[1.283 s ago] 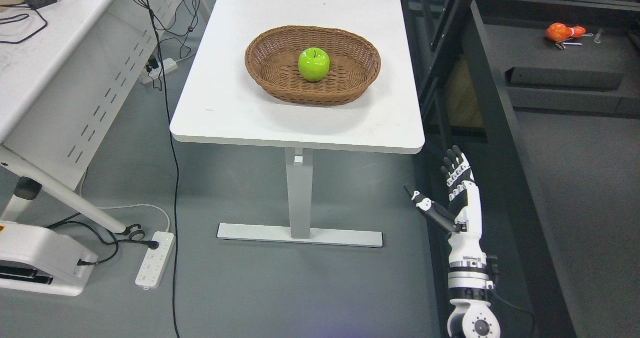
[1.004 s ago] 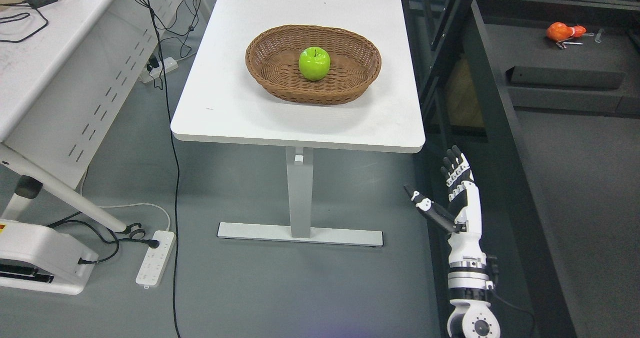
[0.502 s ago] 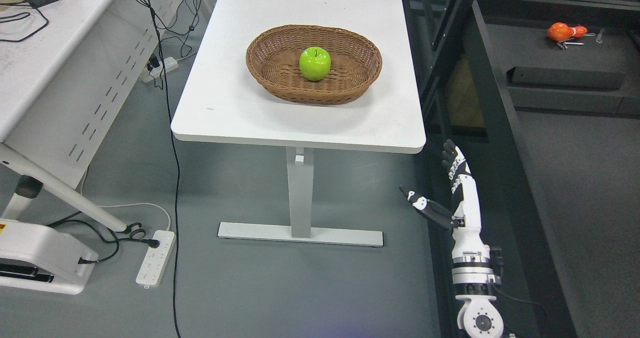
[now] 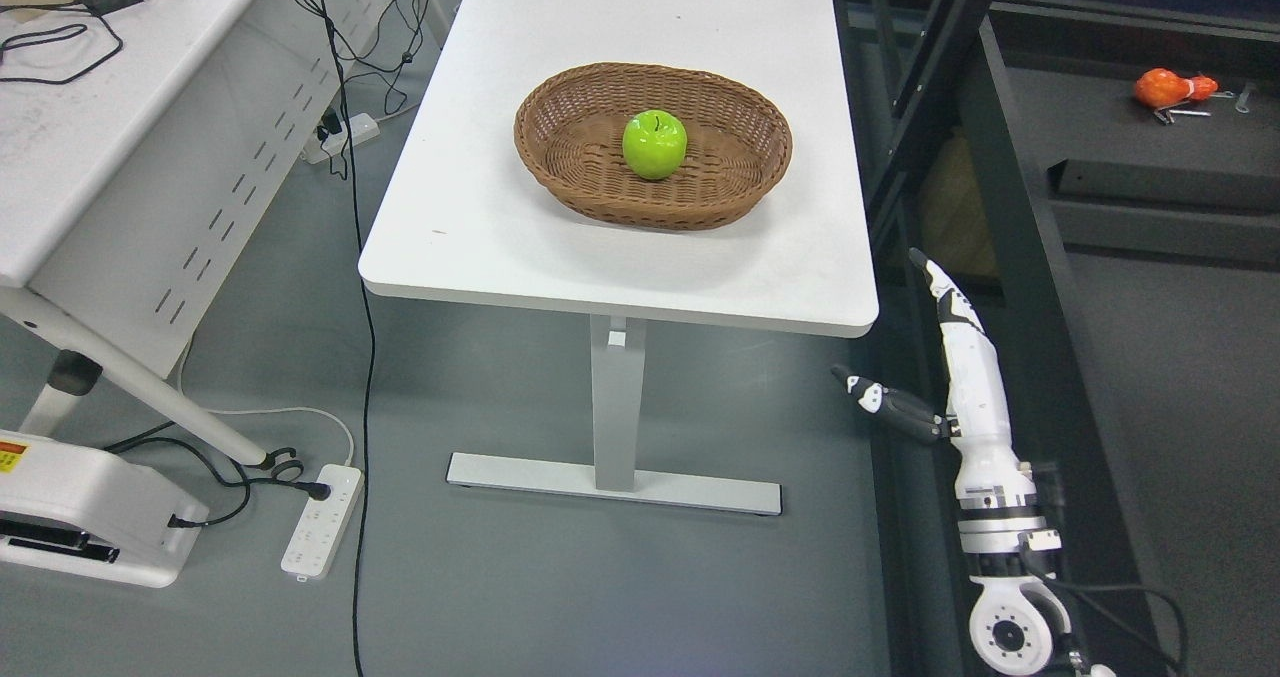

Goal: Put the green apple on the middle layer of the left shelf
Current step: 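Drive toward the table while raising the right hand beside the basket, then reach the right hand over the basket down to the green apple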

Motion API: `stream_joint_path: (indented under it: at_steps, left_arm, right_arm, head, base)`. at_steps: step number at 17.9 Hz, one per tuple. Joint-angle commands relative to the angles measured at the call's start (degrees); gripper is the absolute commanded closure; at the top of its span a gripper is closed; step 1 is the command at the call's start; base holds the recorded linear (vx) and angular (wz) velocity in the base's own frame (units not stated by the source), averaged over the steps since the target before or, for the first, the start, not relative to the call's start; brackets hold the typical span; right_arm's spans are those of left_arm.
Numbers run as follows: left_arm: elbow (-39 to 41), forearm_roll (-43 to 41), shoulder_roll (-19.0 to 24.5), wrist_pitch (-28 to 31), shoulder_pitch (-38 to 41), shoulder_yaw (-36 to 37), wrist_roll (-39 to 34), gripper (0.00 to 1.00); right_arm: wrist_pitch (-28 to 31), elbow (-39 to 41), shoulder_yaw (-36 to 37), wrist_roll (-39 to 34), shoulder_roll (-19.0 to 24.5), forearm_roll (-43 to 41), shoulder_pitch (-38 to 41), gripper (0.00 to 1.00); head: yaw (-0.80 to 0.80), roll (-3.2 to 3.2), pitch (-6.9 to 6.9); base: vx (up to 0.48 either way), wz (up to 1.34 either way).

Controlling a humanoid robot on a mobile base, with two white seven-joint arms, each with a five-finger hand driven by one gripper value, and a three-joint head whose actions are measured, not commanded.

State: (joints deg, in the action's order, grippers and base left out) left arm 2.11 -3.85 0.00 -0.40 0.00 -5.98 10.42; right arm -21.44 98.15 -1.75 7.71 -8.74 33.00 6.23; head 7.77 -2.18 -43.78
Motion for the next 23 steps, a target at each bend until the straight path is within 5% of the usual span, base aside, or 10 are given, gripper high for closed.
stream_joint_path:
  at_steps: [1, 8, 23]
  left_arm:
    - [0.0, 0.0, 1.0, 0.0, -1.2, 0.0, 0.0, 0.00]
    - [0.0, 0.0, 1.0, 0.0, -1.2, 0.0, 0.0, 0.00]
    - [0.0, 0.0, 1.0, 0.0, -1.2, 0.0, 0.0, 0.00]
  right_arm:
    - [0.0, 0.6, 2.5, -1.7, -1.5, 2.2, -1.4, 0.01]
    - [9.6, 0.6, 2.2, -4.9, 1.0, 2.3, -6.1, 0.04]
    - [11.4, -3.6, -5.7, -7.4, 4.4, 3.8, -13.5, 0.04]
  head:
    - [0.00, 0.00, 0.00]
    - [0.00, 0.00, 0.00]
    - [0.00, 0.00, 0.00]
  base:
    - [0.128, 0.18]
    - [0.143, 0.25]
    - [0.144, 0.22]
